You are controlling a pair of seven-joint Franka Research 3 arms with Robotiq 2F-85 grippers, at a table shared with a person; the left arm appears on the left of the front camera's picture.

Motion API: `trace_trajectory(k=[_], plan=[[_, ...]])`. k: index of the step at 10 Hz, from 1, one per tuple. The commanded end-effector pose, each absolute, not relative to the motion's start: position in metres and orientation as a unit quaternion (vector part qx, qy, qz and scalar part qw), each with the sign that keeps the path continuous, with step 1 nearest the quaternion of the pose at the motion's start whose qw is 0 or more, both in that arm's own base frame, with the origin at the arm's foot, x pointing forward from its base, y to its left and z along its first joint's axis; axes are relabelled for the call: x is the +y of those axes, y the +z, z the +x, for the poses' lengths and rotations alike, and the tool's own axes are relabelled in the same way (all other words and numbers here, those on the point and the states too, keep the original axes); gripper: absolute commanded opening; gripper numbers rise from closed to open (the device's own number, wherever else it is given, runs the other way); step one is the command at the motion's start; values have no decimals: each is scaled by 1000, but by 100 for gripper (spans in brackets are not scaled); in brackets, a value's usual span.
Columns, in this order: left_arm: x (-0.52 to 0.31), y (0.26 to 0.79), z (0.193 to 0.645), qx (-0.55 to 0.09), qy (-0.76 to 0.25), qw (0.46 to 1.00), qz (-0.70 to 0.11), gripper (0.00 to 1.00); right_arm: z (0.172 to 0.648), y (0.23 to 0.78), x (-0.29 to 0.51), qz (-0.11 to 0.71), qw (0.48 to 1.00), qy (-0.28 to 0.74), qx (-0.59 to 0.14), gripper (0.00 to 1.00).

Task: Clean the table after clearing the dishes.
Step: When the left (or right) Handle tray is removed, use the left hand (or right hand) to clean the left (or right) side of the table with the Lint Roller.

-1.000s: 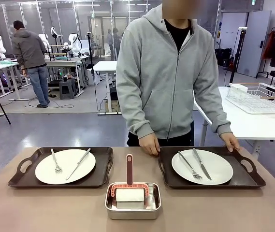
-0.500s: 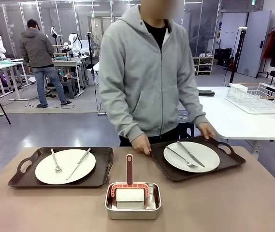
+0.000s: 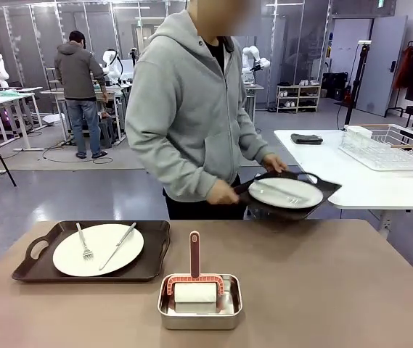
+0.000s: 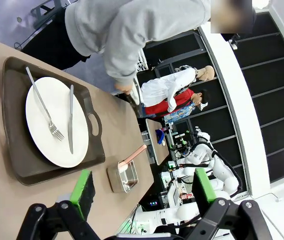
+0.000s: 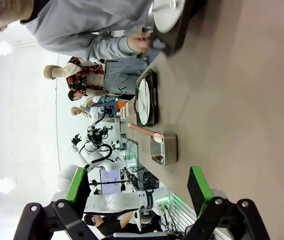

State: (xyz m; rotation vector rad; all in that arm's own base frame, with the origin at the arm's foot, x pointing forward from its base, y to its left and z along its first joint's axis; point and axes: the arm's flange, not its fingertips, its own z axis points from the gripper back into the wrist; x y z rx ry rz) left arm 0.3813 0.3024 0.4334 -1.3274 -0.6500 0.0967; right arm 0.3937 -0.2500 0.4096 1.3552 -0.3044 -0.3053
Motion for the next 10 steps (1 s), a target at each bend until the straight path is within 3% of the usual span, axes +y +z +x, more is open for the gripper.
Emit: trace_trajectory(k=[1, 6, 10], plan=[[304, 435, 377, -297, 41, 735, -608, 100, 392, 411, -251, 625, 756, -138, -140, 100], [304, 435, 377, -297, 41, 735, -608, 100, 443, 459, -158, 553, 825, -10, -113, 100], [304, 435, 377, -297, 41, 735, -608, 100, 477, 516, -5, 426, 875, 218, -72, 100]])
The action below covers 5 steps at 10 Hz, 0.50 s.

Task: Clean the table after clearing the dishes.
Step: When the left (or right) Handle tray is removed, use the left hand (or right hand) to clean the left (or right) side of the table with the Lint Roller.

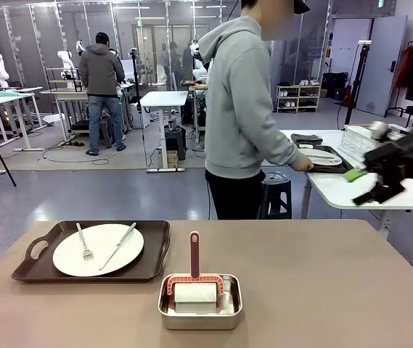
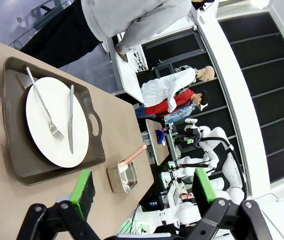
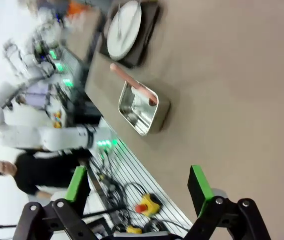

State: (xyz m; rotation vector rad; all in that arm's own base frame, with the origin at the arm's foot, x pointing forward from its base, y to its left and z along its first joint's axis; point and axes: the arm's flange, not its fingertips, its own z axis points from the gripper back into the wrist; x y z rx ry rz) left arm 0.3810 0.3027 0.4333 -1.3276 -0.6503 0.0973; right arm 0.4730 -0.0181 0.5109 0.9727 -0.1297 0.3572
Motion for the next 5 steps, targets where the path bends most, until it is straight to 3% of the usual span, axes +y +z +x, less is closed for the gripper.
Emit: trace_trajectory(k=[1, 5], plan=[[304, 435, 377, -297, 41, 735, -608, 100, 480, 523, 33, 389, 879, 268, -64, 100], [304, 435, 377, -297, 41, 735, -608, 100, 484, 486, 183, 186, 891, 415, 3, 100]])
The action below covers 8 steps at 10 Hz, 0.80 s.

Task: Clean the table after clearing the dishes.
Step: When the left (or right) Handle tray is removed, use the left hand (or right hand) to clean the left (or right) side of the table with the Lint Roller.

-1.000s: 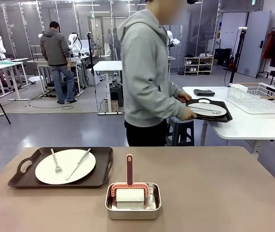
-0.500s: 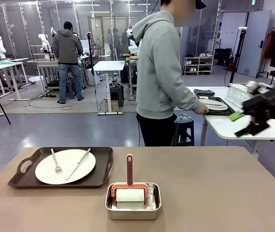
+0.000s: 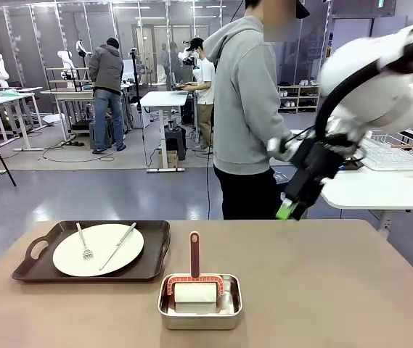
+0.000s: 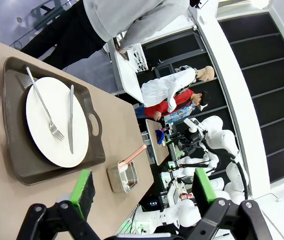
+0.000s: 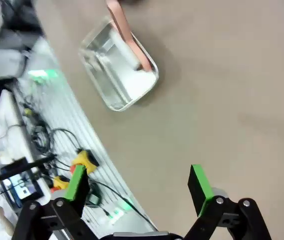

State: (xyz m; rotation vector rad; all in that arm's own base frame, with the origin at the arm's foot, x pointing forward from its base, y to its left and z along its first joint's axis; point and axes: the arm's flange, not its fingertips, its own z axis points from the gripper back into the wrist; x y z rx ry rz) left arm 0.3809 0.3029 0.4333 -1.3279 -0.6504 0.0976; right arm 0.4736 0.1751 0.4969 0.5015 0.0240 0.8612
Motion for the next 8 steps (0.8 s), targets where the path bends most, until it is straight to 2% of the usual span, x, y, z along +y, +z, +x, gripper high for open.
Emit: trace_trajectory(k=[1, 3, 8], plan=[[304, 435, 377, -297, 41, 735, -608, 100, 481, 476, 204, 174, 882, 437, 21, 100], [304, 435, 377, -297, 41, 735, -608, 100, 474, 456, 224, 138, 879, 453, 51, 100], [304, 435, 377, -297, 41, 735, -608, 100, 471, 455, 228, 158, 870, 464, 46, 100]])
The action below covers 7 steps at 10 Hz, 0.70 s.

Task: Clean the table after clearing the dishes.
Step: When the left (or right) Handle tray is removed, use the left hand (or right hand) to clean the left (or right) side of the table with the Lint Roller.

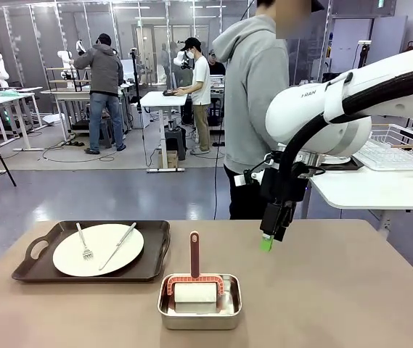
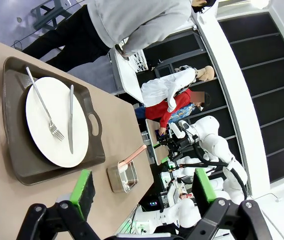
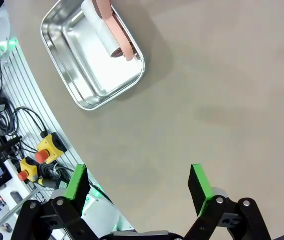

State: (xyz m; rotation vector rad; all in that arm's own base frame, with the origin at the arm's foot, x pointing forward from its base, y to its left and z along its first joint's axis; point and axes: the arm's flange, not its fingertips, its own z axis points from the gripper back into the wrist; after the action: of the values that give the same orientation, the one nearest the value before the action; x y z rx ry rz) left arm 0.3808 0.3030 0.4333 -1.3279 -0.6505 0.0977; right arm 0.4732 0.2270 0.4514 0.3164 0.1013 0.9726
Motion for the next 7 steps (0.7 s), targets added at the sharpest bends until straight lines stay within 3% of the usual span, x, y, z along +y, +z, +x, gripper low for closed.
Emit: trace_trajectory(k=[1, 3, 5, 7], plan=[[304, 435, 377, -297, 41, 735, -608, 100, 471, 455, 228, 158, 870, 464, 46, 100], [304, 435, 377, -297, 41, 735, -608, 100, 473, 451, 227, 151, 871, 465, 48, 100], [304, 435, 377, -297, 41, 735, -608, 100, 480, 462, 274, 70, 826, 560, -1, 100], [304, 435, 377, -297, 41, 735, -608, 100, 489, 455, 311, 87, 777, 624, -13, 100]])
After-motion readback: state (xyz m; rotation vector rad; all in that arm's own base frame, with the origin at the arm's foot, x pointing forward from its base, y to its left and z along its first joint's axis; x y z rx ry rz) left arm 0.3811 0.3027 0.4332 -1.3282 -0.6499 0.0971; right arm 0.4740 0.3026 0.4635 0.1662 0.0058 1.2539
